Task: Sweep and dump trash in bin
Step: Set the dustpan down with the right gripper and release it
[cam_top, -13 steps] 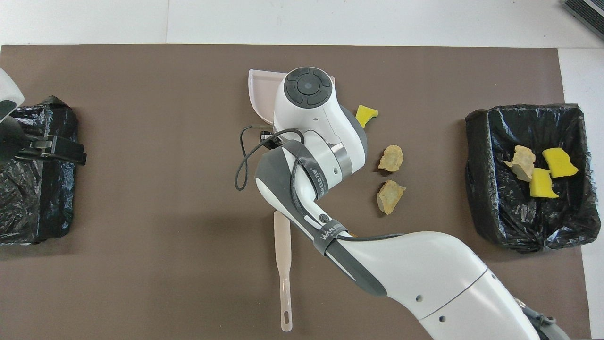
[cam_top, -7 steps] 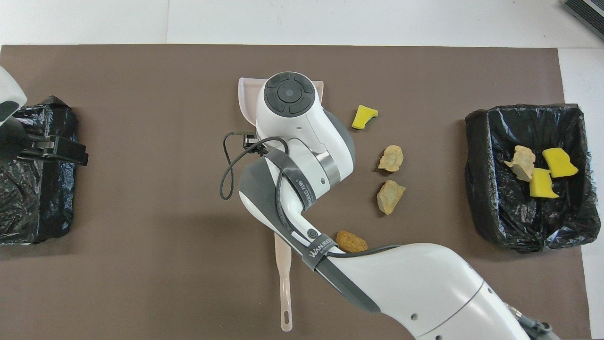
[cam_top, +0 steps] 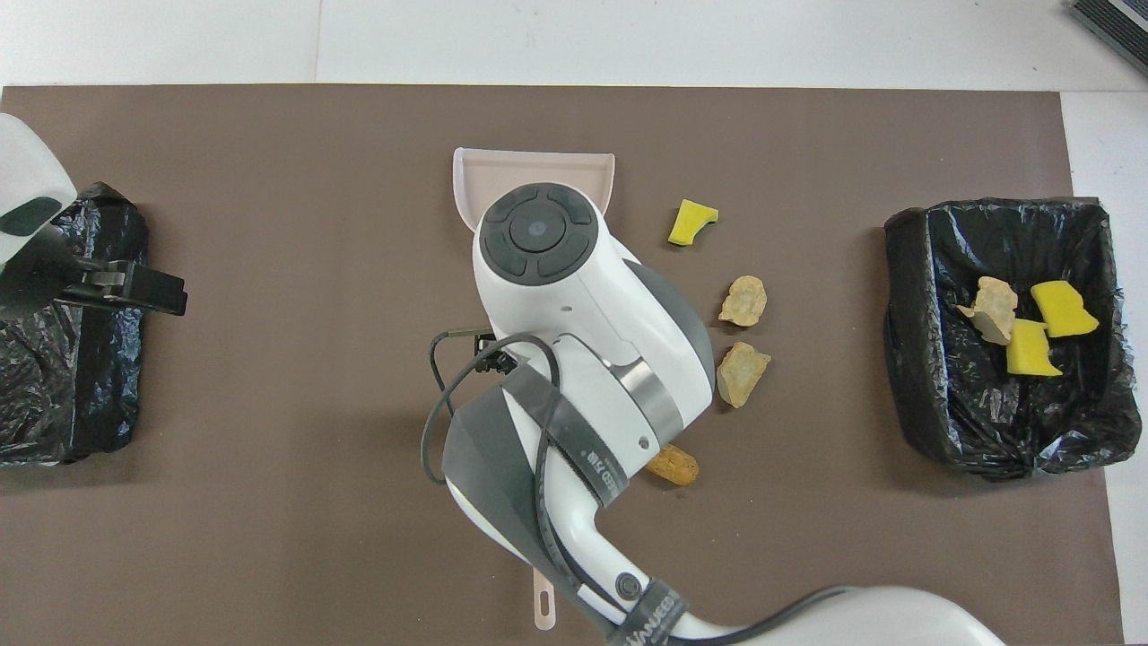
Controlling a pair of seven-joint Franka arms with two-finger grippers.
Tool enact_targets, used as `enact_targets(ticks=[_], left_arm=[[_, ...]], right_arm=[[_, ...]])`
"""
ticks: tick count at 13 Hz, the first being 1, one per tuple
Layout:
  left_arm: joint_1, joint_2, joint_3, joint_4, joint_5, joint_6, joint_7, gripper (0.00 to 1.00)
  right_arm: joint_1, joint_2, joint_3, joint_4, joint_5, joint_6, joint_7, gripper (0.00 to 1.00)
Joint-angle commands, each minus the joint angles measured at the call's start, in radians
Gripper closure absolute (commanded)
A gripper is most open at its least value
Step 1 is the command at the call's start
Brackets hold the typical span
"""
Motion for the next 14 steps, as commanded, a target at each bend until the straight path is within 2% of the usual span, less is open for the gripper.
enact_targets(ticks=[1,4,5,8,11,13,14], left_arm=[[-0.015,0.012,0.01,0.009,-0.019,0.022,0.007,0.0],[-0.027,0.075,-0.004,0.053,-0.014,0.067,0.007,0.0],[-0.04,0.103,-0.012,0.056,-0.011,0.092,0.005,0.0],[-0.06,0.149,-0.012,0.056,-0.01,0.169,0.005,0.0],[-0.115,0.215,-0.018,0.056,-0.01,0.256,-0.001,0.0],[-0.155,0.235,-0.018,0.053,-0.01,0.32,-0.002,0.0],[-0.172,0.255,-0.018,0.052,-0.01,0.357,-0.005,0.0]], right_arm=[[0.048,-0.174,-0.003,-0.275,0.085,0.082,0.052,0.0],[0.097,-0.346,-0.001,-0.6,0.173,0.274,0.078,0.0],[0.12,-0.38,-0.001,-0.674,0.21,0.305,0.072,0.0],[0.174,-0.374,-0.001,-0.777,0.221,0.401,0.112,0.0],[0.188,-0.358,-0.001,-0.805,0.221,0.461,0.115,0.02],[0.2,-0.339,-0.001,-0.816,0.221,0.505,0.123,0.08],[0.2,-0.341,-0.003,-0.819,0.221,0.503,0.117,0.2]])
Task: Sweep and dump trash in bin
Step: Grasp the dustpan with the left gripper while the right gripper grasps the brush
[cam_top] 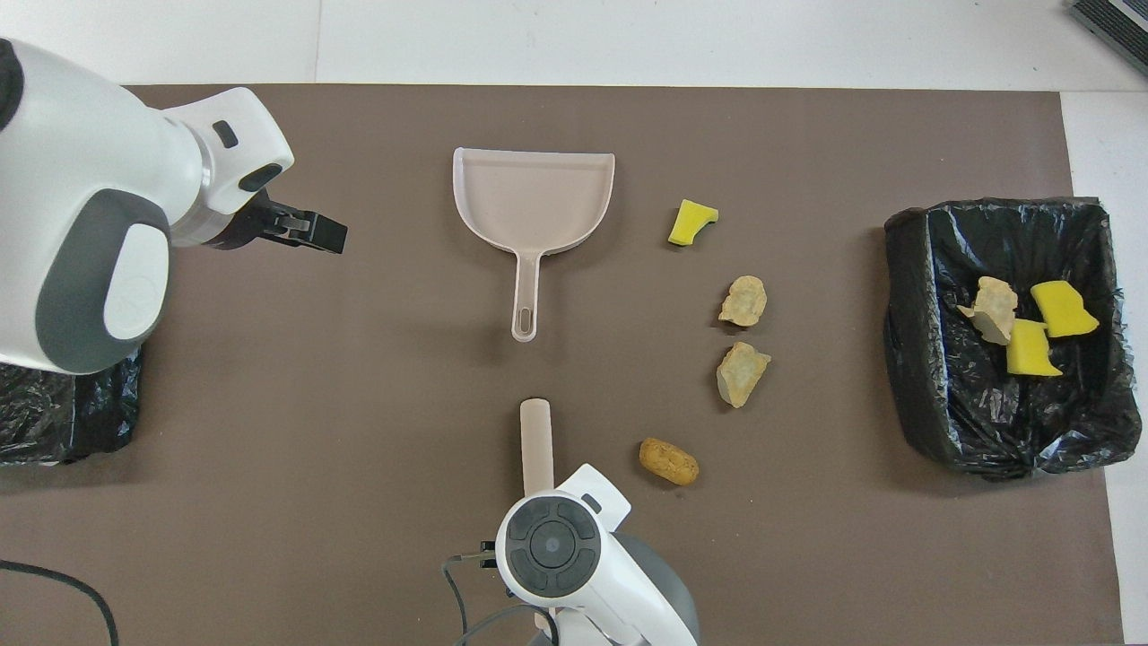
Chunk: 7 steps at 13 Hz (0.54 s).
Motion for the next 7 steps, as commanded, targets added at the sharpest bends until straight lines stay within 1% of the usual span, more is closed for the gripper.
enact_targets(ticks=[1,2,3,4,6,7], left_arm=[[-0.059,0.066,0.013,0.028,0.0,0.071,-0.028,0.0],[-0.079,0.09,0.013,0.023,0.001,0.121,-0.057,0.0],[-0.087,0.112,0.012,0.017,0.0,0.173,-0.074,0.0],[-0.108,0.124,0.012,0.017,0.0,0.194,-0.095,0.0],[-0.145,0.146,0.012,0.015,0.0,0.25,-0.154,0.0],[-0.171,0.158,0.012,0.015,0.0,0.263,-0.168,0.0]], right_arm=[[0.008,-0.006,-0.004,-0.021,0.021,0.029,0.013,0.4],[0.011,-0.007,-0.004,-0.023,0.021,0.034,0.013,0.69],[0.011,-0.006,-0.003,-0.021,0.021,0.038,0.013,0.95],[0.011,-0.004,-0.004,-0.02,0.02,0.041,0.011,1.0],[-0.001,0.011,-0.006,0.0,0.017,0.017,-0.012,1.0],[-0.003,0.008,-0.008,0.006,0.006,-0.017,-0.009,1.0]])
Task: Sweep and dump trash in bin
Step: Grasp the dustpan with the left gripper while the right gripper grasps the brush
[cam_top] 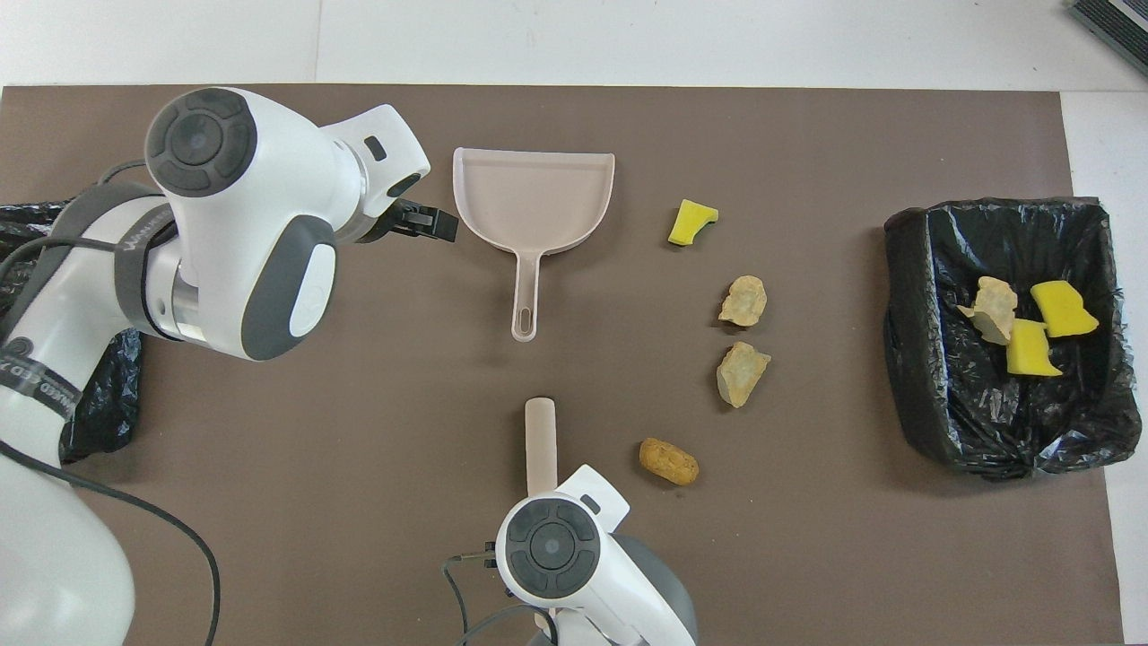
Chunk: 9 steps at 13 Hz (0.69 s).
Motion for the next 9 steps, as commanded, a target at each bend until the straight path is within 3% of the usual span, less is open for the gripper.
enact_targets(ticks=[1,5,9], left_arm=[[-0.069,0.033,0.016,0.015,0.001,0.033,-0.055,0.0],[-0.132,0.056,0.016,-0.019,0.0,0.079,-0.118,0.0],[-0.162,0.064,0.016,-0.052,0.0,0.099,-0.18,0.0]], right_arm=[[-0.015,-0.009,-0.008,0.023,0.001,-0.079,-0.021,1.0],[-0.123,-0.156,-0.01,0.028,-0.006,-0.272,-0.067,1.0],[-0.292,-0.256,-0.01,0.031,-0.142,-0.45,-0.212,1.0]])
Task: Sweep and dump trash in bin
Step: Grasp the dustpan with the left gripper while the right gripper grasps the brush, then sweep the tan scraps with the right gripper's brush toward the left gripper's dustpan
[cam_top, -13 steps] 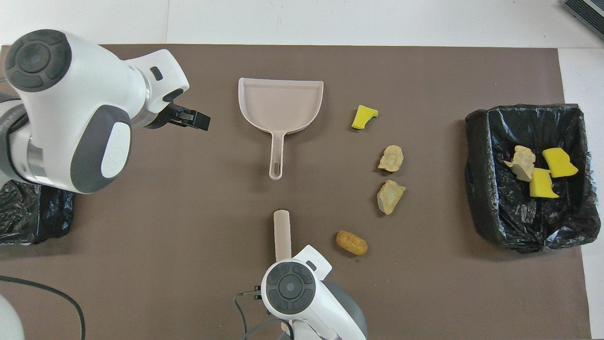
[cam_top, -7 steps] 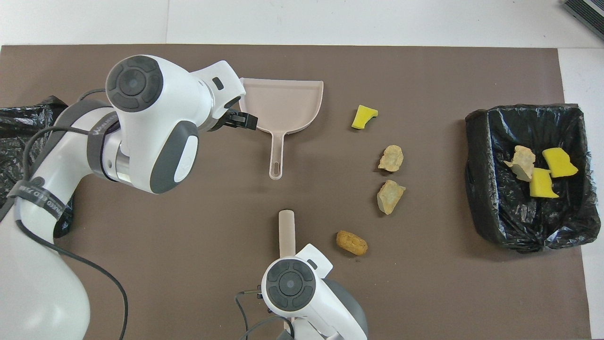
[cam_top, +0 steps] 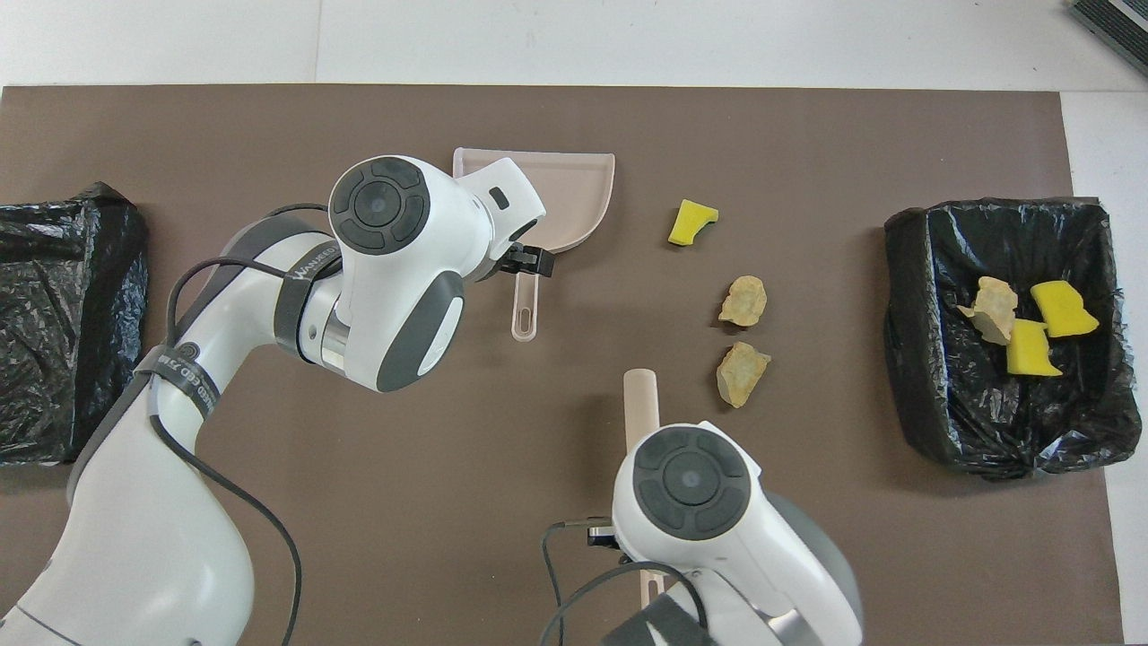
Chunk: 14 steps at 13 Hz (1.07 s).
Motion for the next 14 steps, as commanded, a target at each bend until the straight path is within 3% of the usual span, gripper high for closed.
enact_targets(ticks=[1,5,7,8,12,14], left_arm=[[-0.054,0.014,0.017,-0.031,0.001,0.05,-0.049,0.0],[-0.105,0.071,0.019,-0.039,0.091,0.078,-0.176,0.0],[-0.107,0.068,0.02,-0.039,0.104,0.066,-0.185,0.0],[-0.107,0.059,0.02,-0.039,0.104,0.046,-0.201,0.05],[-0.116,0.037,0.019,-0.044,0.104,0.0,-0.264,0.38],[-0.114,0.037,0.019,-0.044,0.104,0.0,-0.267,0.74]], right_arm=[[-0.117,-0.03,0.007,-0.012,-0.134,-0.048,-0.169,1.0],[-0.286,0.034,0.008,-0.007,-0.36,0.057,-0.454,1.0],[-0.333,0.12,0.008,0.038,-0.484,0.089,-0.5,1.0],[-0.352,0.154,0.01,0.055,-0.527,0.115,-0.499,1.0],[-0.349,0.219,0.013,0.042,-0.457,0.162,-0.462,1.0],[-0.344,0.22,0.013,0.036,-0.333,0.154,-0.462,1.0]])
